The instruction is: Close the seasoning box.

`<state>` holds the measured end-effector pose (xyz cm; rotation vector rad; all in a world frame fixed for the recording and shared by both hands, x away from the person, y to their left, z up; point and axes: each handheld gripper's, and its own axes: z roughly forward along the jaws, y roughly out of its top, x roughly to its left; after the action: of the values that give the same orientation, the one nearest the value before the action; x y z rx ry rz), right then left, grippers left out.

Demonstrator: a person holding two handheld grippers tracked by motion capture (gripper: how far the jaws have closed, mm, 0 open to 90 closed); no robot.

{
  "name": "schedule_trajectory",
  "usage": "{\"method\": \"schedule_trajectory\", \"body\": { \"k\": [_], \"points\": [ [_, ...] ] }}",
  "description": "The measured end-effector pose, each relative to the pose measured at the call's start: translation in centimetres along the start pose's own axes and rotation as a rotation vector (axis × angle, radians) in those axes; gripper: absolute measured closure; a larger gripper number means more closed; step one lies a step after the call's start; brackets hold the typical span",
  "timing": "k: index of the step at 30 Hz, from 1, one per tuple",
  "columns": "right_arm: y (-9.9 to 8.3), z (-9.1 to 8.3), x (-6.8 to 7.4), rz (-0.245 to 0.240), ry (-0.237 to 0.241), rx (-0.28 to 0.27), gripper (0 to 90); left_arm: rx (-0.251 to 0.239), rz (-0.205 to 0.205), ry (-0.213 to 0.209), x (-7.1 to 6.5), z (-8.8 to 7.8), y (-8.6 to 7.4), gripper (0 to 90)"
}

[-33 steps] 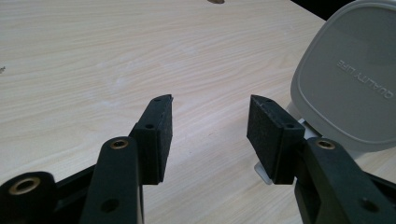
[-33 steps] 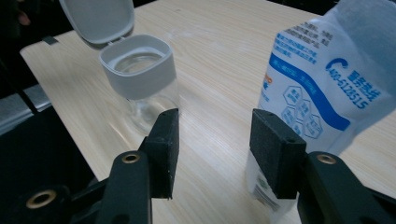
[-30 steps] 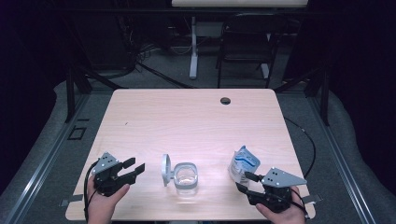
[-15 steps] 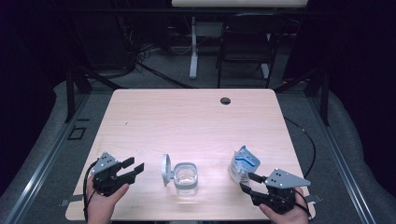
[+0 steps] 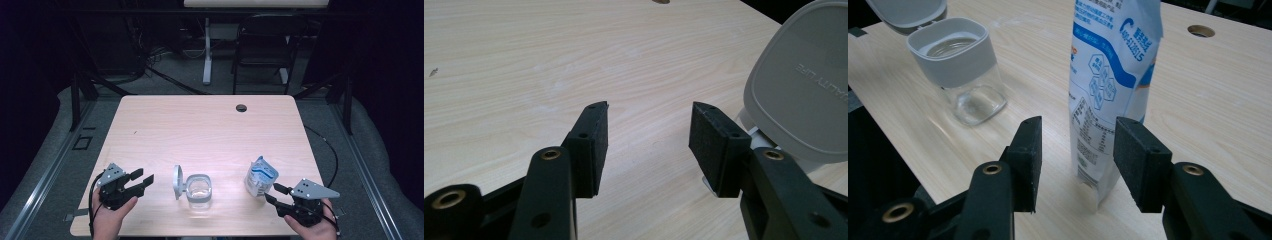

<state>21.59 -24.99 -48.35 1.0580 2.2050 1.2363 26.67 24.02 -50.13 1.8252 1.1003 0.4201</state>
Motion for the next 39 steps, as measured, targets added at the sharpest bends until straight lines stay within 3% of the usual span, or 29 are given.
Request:
{"method": "schedule_trajectory", "body": {
  "k": [13,18,22,39],
  "points": [
    [-0.4,1.0,-0.4,0.006,-0.058,0.023,51.9,0.004,-0.002,0.0,0.0,0.0,0.0,50.6],
    [0.1,1.5,-0.5,0.026,-0.072,0.011,48.1,-0.003,-0.009,0.003,0.2,-0.1,0.0,50.6],
    [0.8,2.3,-0.6,0.008,-0.088,0.024,46.5,0.001,-0.012,0.003,0.2,-0.1,-0.1,50.6],
    [1.9,4.7,-0.5,0.001,-0.106,0.008,44.6,0.005,-0.01,0.002,0.3,0.0,-0.2,50.6]
  ]
}}
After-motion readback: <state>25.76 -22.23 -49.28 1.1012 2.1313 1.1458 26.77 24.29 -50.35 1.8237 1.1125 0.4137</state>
